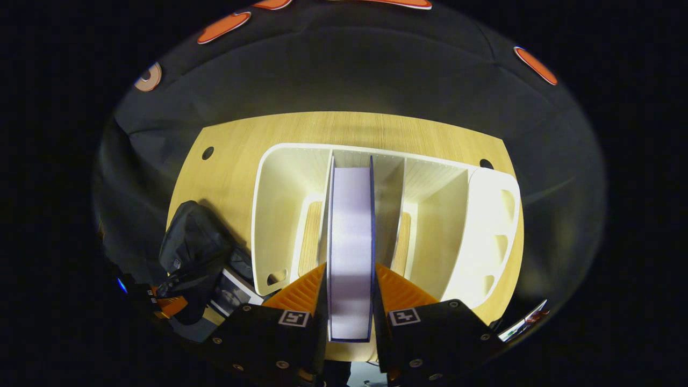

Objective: Open the schoolbag, grab two books from the bookshelf and put them into the schoolbag.

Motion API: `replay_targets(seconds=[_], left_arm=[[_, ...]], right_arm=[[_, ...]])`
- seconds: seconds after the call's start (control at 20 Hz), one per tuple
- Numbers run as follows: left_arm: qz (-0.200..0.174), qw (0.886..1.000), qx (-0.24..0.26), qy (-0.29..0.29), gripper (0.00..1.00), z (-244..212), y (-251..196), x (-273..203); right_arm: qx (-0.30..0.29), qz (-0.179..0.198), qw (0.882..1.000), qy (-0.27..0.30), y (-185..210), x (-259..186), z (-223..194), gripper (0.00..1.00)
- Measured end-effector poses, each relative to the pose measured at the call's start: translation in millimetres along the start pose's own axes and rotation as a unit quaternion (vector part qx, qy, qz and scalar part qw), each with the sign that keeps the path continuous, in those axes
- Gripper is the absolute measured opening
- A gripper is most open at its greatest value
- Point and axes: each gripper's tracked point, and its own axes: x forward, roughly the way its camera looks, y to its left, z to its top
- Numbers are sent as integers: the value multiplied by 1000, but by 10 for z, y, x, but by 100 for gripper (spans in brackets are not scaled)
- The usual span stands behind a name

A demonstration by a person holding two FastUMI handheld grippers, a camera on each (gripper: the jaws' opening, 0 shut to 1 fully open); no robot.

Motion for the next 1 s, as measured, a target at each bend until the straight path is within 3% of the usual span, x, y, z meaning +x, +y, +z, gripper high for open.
replay_targets(seconds=[0.05,0.2,0.6,1.0], left_arm=[[-2,1000,2,-1,4,-2,-6,-3],[-6,1000,9,-1,4,-1,-21,6],[-19,999,33,-2,4,-12,-32,8],[-29,998,54,1,4,-15,-38,2]], right_arm=[[6,-3,1000,4,-7,-28,-18,39],[18,-9,1000,0,-25,-108,-54,35],[44,-21,999,-17,-106,-412,-241,33],[76,-10,997,-26,-91,-660,-731,33]])
